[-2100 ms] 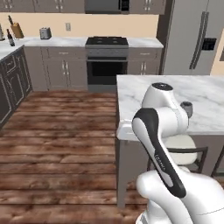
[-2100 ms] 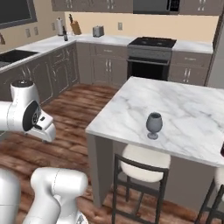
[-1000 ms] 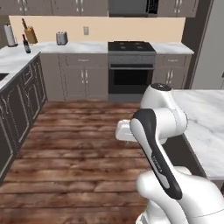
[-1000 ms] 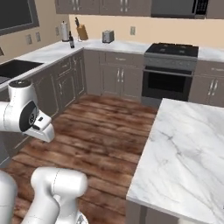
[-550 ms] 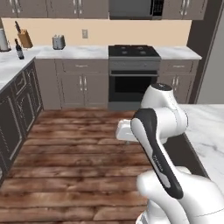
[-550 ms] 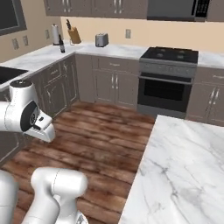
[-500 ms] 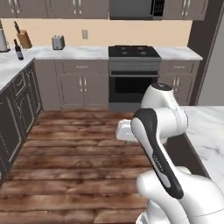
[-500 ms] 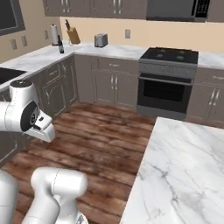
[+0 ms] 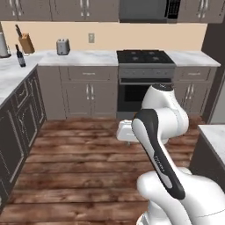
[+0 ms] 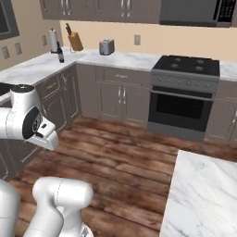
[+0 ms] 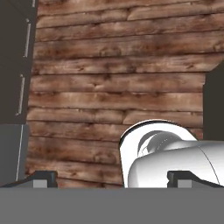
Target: There is a wine glass and glass cup on the dining counter. Place the wine bottle next to the wine glass and the juice bottle next to the glass cup.
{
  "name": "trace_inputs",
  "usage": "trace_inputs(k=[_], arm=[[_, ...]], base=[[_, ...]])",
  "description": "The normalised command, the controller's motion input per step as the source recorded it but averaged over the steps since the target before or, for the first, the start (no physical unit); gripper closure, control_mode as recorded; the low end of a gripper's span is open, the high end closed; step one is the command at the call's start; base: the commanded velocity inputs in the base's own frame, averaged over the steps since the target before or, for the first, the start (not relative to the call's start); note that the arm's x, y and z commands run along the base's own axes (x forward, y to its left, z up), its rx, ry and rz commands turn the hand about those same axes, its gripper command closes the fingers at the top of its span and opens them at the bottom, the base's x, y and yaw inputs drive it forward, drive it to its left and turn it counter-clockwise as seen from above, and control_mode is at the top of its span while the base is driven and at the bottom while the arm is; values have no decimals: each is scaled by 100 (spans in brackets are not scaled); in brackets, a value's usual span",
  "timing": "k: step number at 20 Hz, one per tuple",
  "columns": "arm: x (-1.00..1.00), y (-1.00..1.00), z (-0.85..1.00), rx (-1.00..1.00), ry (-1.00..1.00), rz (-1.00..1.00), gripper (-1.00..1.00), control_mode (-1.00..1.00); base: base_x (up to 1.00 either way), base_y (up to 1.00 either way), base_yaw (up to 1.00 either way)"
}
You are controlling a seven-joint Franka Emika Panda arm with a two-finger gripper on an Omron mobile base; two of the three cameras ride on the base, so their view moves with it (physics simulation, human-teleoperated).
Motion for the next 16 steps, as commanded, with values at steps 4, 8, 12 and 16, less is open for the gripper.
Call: trace_inputs(k=[4,8,12,16], arm=[[0,0,0,0,0,0,-100,100],[0,0,0,0,0,0,-100,100],[0,0,0,0,0,0,-100,100],[0,0,0,0,0,0,-100,100]], base=[[79,46,0],[84,40,-1],[90,33,0],[94,21,0]])
